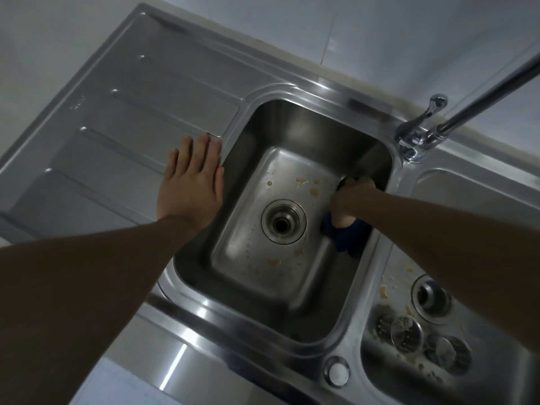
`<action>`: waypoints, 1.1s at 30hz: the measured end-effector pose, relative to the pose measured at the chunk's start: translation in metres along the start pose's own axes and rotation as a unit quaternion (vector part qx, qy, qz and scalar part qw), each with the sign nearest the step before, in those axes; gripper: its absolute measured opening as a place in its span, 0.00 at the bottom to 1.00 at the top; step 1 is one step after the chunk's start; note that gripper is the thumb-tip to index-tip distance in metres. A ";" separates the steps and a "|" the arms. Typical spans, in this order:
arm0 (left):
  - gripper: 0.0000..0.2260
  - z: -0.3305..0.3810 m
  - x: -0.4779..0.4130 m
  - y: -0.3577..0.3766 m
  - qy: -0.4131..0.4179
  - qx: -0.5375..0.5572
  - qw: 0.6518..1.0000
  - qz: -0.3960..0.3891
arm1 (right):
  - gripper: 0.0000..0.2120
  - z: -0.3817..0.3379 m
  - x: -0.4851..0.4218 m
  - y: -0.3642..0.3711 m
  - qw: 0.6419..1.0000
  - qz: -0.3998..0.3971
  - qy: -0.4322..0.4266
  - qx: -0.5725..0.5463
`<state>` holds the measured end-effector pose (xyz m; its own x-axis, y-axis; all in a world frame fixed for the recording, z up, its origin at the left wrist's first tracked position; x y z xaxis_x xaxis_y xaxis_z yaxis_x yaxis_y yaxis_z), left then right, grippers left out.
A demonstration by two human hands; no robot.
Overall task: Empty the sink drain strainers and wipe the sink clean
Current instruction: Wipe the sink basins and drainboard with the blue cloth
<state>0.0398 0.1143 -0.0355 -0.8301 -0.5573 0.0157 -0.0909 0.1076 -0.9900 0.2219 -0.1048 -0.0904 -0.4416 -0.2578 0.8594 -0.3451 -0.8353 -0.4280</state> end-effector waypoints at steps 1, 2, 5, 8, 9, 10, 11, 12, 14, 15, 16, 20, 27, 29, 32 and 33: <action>0.25 0.000 0.000 0.001 0.001 0.000 1.000 -0.002 | 0.30 0.000 -0.002 0.002 1.000 0.001 0.011 0.029; 0.25 0.000 0.000 0.001 0.001 0.000 1.000 -0.003 | 0.31 -0.003 0.000 0.004 0.999 0.000 0.010 0.043; 0.26 -0.002 0.000 0.002 0.000 0.010 1.000 -0.006 | 0.25 -0.034 0.014 0.027 0.995 -0.059 -0.079 -0.002; 0.26 -0.002 0.000 0.001 0.002 0.016 1.000 -0.004 | 0.20 -0.074 0.031 0.068 0.974 -0.174 -0.145 0.007; 0.26 -0.002 0.000 0.001 0.002 0.020 1.000 -0.004 | 0.21 -0.078 0.029 0.072 0.972 -0.184 -0.144 0.008; 0.26 -0.003 0.000 0.000 0.001 0.024 1.000 -0.004 | 0.22 -0.076 0.025 0.067 0.976 -0.167 -0.136 0.008; 0.26 -0.003 0.000 0.000 0.001 0.026 1.000 -0.003 | 0.23 -0.072 0.019 0.060 0.983 -0.134 -0.125 0.010; 0.25 -0.003 0.000 0.001 0.004 0.027 1.000 -0.002 | 0.25 -0.065 0.015 0.051 0.989 -0.101 -0.108 0.014; 0.25 -0.004 0.000 0.002 0.006 0.029 1.000 -0.004 | 0.28 -0.052 0.010 0.042 0.995 -0.053 -0.076 0.032; 0.25 -0.005 0.000 0.002 0.006 0.030 1.000 -0.005 | 0.28 -0.052 0.011 0.043 0.995 -0.052 -0.077 0.042; 0.25 -0.005 0.000 0.002 0.007 0.031 0.999 -0.005 | 0.26 -0.056 0.015 0.048 0.993 -0.070 -0.087 0.039; 0.25 -0.006 -0.001 0.003 0.011 0.040 0.999 -0.005 | 0.20 -0.111 0.047 0.090 0.957 -0.222 -0.172 -0.072; 0.25 -0.006 -0.001 0.003 0.017 0.050 0.999 -0.012 | 0.08 -0.167 0.067 0.088 0.839 -0.208 -0.221 -0.451; 0.25 -0.007 0.000 0.001 0.017 0.055 0.998 -0.013 | 0.06 -0.190 0.074 0.069 0.789 -0.185 -0.250 -0.531; 0.26 -0.008 0.000 0.001 0.016 0.058 0.998 -0.016 | 0.07 -0.212 0.079 0.052 0.751 -0.159 -0.276 -0.578; 0.25 -0.008 0.000 0.001 0.017 0.061 0.998 -0.015 | 0.06 -0.210 0.078 0.052 0.757 -0.154 -0.279 -0.570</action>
<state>0.0355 0.1210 -0.0353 -0.8463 -0.5306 0.0476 -0.0501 -0.0098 -0.9987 -0.0049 -0.0664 -0.1046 0.1141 -0.5674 0.8155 -0.9918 -0.0178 0.1263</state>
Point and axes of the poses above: each hand's wrist, its own x-axis away from the middle knuckle, its own y-axis out of the palm, z = x × y, the point moved 8 cm from there along -x, towards the middle knuckle, and after that the axes turned 9 degrees about -x, right-handed, at the moved point
